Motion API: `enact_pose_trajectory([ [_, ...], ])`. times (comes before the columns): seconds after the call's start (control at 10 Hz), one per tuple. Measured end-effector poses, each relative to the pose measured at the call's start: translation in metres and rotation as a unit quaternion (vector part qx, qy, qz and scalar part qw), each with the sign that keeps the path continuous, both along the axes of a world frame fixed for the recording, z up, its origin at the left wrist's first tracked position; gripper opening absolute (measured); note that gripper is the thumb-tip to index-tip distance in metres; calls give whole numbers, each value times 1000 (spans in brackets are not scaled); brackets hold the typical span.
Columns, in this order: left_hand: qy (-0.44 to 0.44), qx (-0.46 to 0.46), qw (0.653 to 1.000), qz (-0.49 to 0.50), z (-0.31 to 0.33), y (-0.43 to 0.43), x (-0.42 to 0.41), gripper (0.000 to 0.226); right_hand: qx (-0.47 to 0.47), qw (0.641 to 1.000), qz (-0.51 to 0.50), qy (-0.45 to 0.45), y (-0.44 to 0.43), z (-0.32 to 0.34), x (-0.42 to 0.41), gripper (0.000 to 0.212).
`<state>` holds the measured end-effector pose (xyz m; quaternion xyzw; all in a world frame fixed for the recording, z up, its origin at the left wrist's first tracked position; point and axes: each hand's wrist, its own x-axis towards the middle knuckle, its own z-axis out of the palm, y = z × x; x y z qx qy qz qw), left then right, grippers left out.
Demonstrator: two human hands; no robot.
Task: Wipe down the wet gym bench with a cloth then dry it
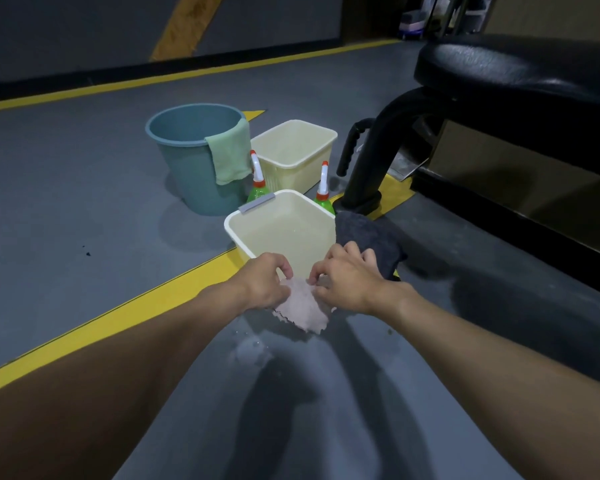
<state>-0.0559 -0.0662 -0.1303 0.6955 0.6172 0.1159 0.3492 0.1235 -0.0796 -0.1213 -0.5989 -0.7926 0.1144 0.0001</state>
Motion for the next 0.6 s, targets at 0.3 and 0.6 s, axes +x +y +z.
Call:
enact_pose_trajectory([
  [0.3,68,-16,995,-73,-2,7,-3,30,5,1000,23,19,-5,-2,0,29],
  [0.6,-12,22,999,39,18,22,10,7,-5,993,-21,117,9,-3,-1,31],
])
